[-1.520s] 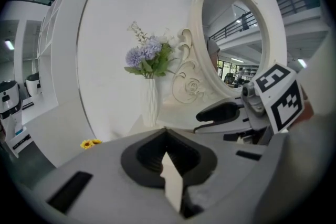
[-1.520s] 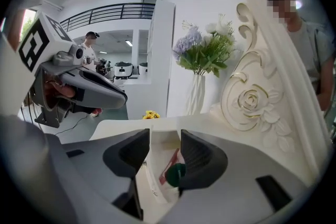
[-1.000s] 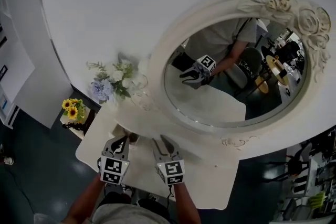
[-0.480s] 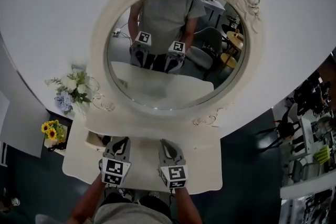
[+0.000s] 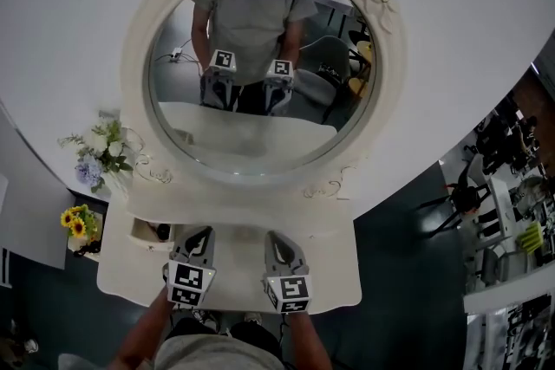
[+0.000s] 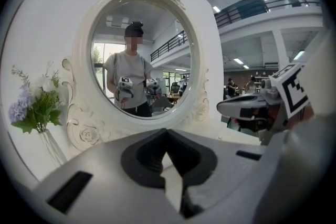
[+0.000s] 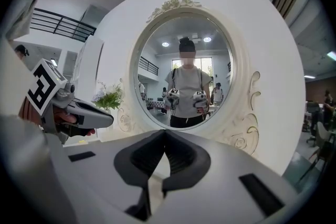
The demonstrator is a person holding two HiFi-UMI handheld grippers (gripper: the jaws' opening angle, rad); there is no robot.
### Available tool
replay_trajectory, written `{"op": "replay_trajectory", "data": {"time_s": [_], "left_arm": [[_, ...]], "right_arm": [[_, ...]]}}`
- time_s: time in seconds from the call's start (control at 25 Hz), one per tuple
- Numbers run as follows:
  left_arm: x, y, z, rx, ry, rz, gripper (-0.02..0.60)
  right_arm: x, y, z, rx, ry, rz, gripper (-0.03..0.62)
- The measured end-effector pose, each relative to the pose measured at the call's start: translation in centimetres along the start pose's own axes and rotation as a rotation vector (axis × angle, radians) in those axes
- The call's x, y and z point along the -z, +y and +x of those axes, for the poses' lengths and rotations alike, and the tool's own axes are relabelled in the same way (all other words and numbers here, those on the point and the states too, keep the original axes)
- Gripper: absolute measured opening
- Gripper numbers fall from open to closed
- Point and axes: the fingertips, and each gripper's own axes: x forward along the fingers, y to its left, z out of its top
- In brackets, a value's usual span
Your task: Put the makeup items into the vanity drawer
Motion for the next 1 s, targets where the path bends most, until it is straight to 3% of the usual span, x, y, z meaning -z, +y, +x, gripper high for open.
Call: {"op": "replay_trajectory", "data": {"time_s": [1.0], "left_arm": [[0.6, 0.5, -0.5, -0.032, 0.014, -0.010, 0.000]], "right_arm": [[0.0, 1.0, 0.8, -0.029, 0.011, -0.024, 0.014]]}}
